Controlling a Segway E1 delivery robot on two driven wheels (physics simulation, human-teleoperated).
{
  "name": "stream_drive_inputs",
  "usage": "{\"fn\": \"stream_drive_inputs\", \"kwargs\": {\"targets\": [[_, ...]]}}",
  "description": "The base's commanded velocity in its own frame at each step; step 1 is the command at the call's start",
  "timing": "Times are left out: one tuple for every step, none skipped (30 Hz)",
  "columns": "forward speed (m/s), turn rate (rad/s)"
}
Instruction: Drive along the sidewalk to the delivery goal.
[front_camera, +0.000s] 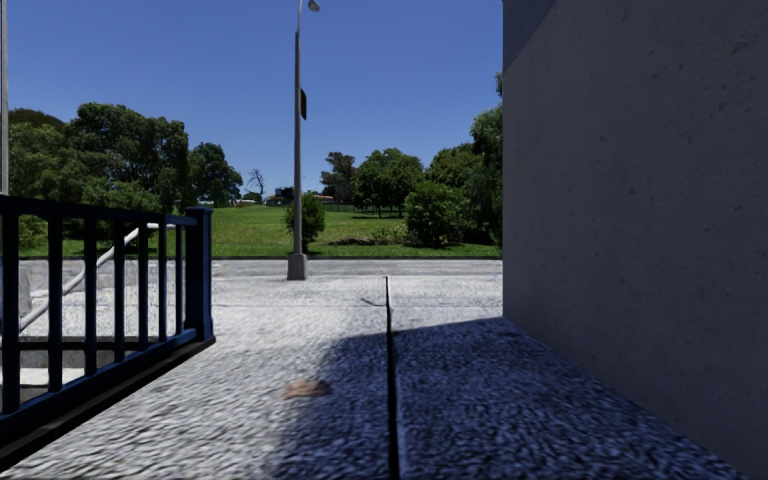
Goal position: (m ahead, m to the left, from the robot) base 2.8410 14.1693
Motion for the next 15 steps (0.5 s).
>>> {"fn": "stream_drive_inputs", "kwargs": {"targets": [[2.00,0.00],[2.00,0.00],[2.00,0.00],[2.00,0.00],[2.00,0.00],[2.00,0.00],[2.00,0.00],[2.00,0.00],[2.00,0.00],[2.00,0.00],[2.00,0.00],[2.00,0.00],[2.00,0.00],[2.00,0.00],[2.00,0.00]]}}
